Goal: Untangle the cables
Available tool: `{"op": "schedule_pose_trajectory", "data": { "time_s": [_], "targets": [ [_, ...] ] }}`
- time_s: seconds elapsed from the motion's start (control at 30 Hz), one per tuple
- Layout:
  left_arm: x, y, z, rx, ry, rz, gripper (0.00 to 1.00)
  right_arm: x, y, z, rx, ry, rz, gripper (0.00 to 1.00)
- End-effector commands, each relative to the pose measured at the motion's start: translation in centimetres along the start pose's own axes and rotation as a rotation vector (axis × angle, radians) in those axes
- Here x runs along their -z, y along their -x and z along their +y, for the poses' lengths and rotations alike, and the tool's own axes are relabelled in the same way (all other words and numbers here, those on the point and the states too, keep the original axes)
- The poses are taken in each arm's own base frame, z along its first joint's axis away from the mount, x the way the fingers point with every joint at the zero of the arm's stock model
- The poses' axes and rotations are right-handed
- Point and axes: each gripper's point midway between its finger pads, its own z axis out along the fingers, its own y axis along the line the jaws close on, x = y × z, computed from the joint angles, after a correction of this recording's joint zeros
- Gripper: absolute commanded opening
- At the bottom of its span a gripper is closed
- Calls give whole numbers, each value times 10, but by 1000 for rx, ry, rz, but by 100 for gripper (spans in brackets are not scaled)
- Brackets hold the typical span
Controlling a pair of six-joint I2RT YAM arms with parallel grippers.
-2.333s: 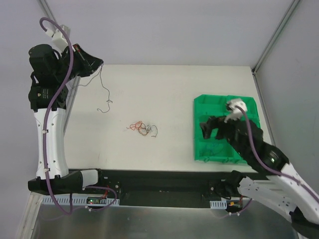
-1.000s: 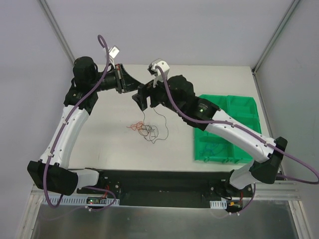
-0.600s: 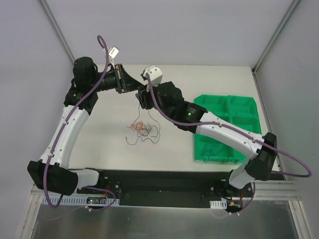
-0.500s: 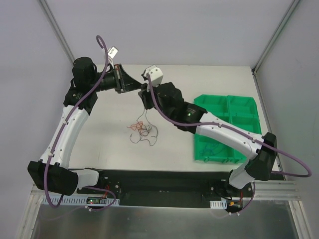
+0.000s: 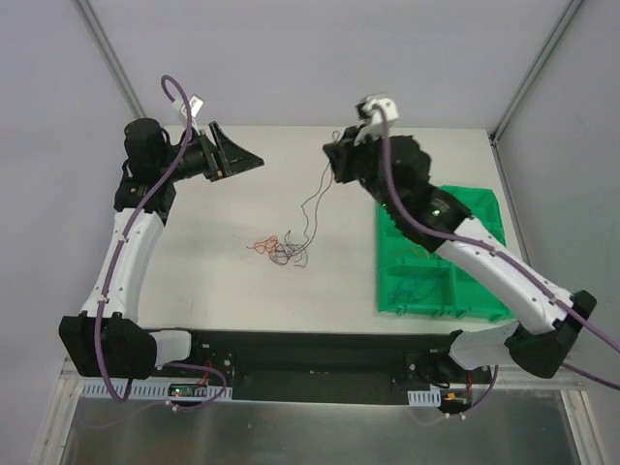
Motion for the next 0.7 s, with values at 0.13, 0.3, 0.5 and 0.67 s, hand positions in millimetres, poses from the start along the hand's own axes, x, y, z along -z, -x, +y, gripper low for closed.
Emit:
{"op": "schedule_pose_trajectory", "data": {
  "time_s": [0.13,0.3,0.5,0.67],
  "targets": [
    [4,9,7,-60,9,-43,78,84,160,-61,-40,-89,-311,0],
    [-1,10,13,-50,-5,-38,78,91,195,-103,-8,-183,-366,0],
    [-4,8,15,-27,-33,-25,79,65,181,-171,16,-300,-364,0],
    [-5,7,17,-15,-39,-21,79,52,162,-216,19,-377,-338,0]
  ]
}}
